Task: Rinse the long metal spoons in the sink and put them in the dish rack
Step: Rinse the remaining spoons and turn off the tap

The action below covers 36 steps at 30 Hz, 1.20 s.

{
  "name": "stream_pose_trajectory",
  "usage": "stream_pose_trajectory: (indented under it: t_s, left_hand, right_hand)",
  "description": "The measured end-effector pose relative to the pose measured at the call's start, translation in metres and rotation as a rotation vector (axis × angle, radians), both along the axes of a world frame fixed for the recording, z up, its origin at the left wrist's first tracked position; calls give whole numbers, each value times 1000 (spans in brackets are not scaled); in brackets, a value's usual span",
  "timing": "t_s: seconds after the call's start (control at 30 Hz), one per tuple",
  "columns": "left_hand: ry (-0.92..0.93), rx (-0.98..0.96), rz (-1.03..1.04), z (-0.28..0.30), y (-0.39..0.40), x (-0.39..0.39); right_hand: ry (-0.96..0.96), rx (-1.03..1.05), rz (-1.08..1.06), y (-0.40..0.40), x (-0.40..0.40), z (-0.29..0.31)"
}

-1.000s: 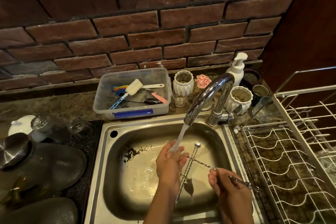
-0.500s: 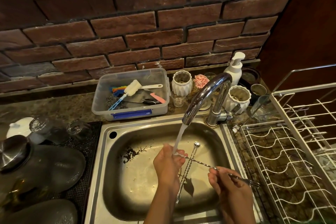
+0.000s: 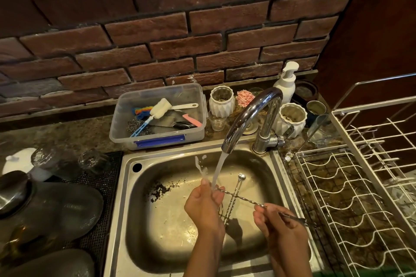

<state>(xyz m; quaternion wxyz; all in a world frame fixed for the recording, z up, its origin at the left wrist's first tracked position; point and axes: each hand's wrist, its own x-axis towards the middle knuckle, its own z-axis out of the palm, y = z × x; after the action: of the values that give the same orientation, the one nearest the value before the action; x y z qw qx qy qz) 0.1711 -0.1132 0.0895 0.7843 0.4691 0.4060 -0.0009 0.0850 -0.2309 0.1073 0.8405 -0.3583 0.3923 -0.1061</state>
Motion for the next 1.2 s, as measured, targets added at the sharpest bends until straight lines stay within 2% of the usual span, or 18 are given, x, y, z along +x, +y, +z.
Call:
stream_pose_trajectory:
  t_s: [0.2, 0.37, 0.5, 0.7, 0.87, 1.03, 1.2]
  left_hand:
    - [-24, 28, -15, 2, -4, 4]
    - [-48, -105, 50, 4, -9, 0]
    - [-45, -82, -94, 9, -17, -10]
    - [-34, -99, -9, 20, 5, 12]
    - [-39, -135, -147, 24, -12, -6]
    - [-39, -117, 8, 31, 9, 15]
    - [13, -117, -100, 31, -7, -3]
  right_hand:
    - [17, -22, 12, -6, 3, -4]
    - [40, 25, -35, 5, 7, -3]
    - [72, 112, -2, 15, 18, -3]
    - [4, 110, 12, -3, 26, -4]
    - [-18, 161, 63, 1, 32, -6]
    - [-5, 182, 43, -13, 34, -5]
    - [-8, 133, 153, 2, 48, -7]
